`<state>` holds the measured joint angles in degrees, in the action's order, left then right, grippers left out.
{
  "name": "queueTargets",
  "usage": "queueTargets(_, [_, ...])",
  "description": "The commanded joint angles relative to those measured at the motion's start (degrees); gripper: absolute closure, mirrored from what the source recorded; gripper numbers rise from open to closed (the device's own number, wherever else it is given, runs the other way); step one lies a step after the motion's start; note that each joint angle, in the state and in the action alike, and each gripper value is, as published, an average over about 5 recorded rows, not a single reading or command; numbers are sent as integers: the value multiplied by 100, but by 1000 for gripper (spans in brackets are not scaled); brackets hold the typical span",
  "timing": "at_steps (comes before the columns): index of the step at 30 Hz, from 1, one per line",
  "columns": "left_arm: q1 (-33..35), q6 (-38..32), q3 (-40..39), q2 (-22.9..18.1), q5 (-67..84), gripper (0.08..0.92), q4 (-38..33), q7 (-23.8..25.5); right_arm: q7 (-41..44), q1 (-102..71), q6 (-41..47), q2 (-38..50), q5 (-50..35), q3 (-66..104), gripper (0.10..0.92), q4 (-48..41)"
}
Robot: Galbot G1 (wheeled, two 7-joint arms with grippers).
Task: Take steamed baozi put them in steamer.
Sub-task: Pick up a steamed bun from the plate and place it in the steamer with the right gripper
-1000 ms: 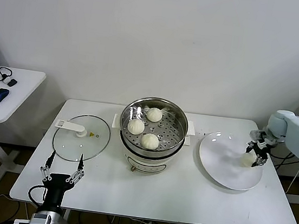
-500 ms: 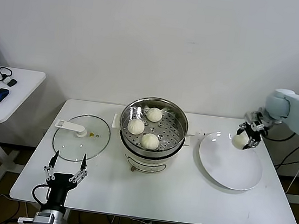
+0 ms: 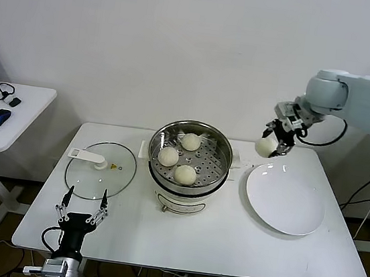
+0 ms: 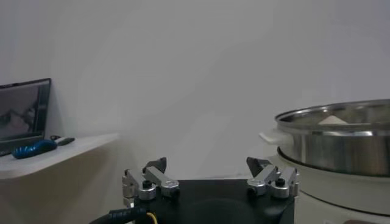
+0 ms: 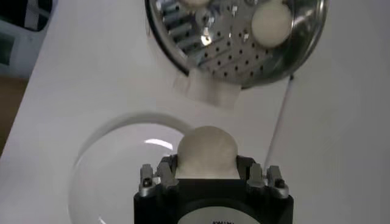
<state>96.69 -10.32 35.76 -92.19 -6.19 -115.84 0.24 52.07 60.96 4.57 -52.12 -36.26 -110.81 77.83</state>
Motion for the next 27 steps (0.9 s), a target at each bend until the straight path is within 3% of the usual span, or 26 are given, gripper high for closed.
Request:
queueTargets(1, [-31, 28, 33, -269, 61, 177, -10, 17, -155, 328, 512, -922, -908, 111, 380, 420])
queueTargets(27, [-30, -20, 145, -273, 108, 177, 82, 45, -370, -1686, 734, -1746, -562, 642, 383, -1162])
